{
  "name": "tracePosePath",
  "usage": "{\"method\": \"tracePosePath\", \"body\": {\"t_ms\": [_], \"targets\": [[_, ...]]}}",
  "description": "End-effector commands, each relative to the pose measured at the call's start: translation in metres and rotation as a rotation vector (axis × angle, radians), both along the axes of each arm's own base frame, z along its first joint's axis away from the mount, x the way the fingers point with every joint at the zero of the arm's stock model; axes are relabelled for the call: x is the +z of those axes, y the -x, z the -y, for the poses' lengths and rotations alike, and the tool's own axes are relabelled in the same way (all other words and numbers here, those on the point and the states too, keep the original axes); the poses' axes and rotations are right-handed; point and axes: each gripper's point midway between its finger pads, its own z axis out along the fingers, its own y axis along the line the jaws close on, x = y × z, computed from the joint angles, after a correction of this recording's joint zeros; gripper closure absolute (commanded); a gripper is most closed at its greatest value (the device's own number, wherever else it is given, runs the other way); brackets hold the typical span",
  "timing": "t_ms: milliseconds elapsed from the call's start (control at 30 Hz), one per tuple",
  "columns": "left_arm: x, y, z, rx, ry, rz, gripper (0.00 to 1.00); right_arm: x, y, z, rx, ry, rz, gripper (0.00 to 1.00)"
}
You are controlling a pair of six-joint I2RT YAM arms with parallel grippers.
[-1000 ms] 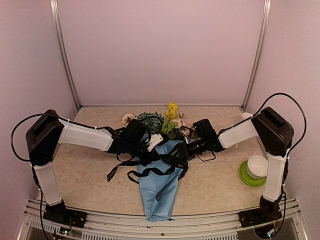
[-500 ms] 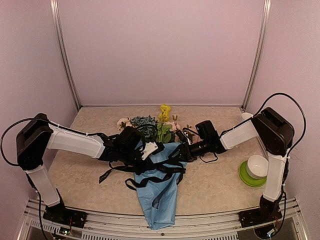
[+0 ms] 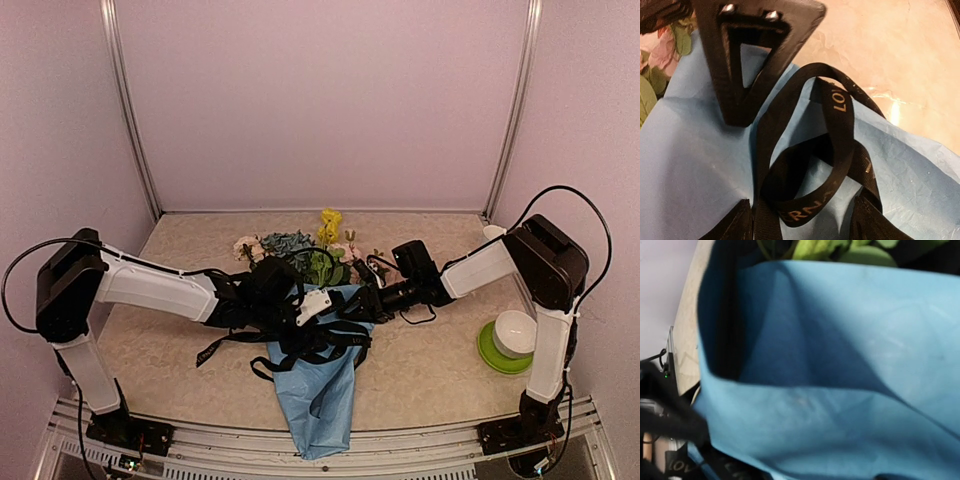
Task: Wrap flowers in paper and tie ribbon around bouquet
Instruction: Cross the ribbon over the folded bouquet.
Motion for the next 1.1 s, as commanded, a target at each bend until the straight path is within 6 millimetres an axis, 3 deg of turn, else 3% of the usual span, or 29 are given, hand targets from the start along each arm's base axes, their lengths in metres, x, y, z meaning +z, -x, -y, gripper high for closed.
{"method": "tracePosePath", "body": {"t_ms": [0, 100, 267, 433, 533, 733, 900, 1000, 1067], "targets": [[0.008, -0.006, 0.011, -0.071, -0.057, 0.132, 0.35, -0.001, -0.002, 0.001, -0.001, 0.002, -0.013, 0.39], [0.001, -0.018, 0.016, -0.035, -0.092, 0.144, 0.40, -0.004, -0.005, 0.003, -0.016, 0.021, -0.014, 0.41], [0.001, -0.020, 0.029, -0.052, -0.053, 0.160, 0.49, -0.009, -0.013, 0.012, -0.083, 0.089, -0.006, 0.48], [-0.020, -0.027, 0.029, -0.023, -0.112, 0.121, 0.72, 0.001, -0.015, 0.017, -0.111, 0.111, 0.024, 0.53], [-0.024, -0.026, 0.030, -0.022, -0.099, 0.094, 0.94, 0.006, -0.018, 0.023, -0.145, 0.141, 0.042, 0.57], [-0.023, -0.019, 0.034, -0.032, -0.051, 0.065, 0.98, 0.023, -0.033, 0.044, -0.286, 0.240, 0.077, 0.67], [-0.023, -0.018, 0.036, -0.035, -0.041, 0.056, 0.98, 0.012, -0.032, 0.054, -0.312, 0.308, 0.039, 0.71], [-0.024, -0.017, 0.035, -0.034, -0.043, 0.054, 0.98, 0.002, -0.032, 0.054, -0.311, 0.327, 0.014, 0.69], [-0.024, -0.017, 0.035, -0.034, -0.042, 0.053, 0.98, -0.002, -0.033, 0.052, -0.307, 0.331, 0.006, 0.61]]}}
